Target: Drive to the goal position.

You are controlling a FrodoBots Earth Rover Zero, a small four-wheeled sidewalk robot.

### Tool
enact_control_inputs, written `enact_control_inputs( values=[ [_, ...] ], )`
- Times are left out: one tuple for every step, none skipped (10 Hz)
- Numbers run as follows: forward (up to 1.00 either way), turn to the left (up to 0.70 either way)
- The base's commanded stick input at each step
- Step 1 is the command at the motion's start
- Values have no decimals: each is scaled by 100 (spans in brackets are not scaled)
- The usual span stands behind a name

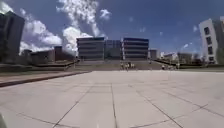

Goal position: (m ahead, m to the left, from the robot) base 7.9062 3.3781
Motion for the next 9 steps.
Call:
enact_control_inputs(
  values=[
    [70, 20],
    [70, 28],
    [70, 34],
    [70, 5],
    [70, 0],
    [70, 0],
    [70, 0],
    [70, 0],
    [70, 0]
  ],
)
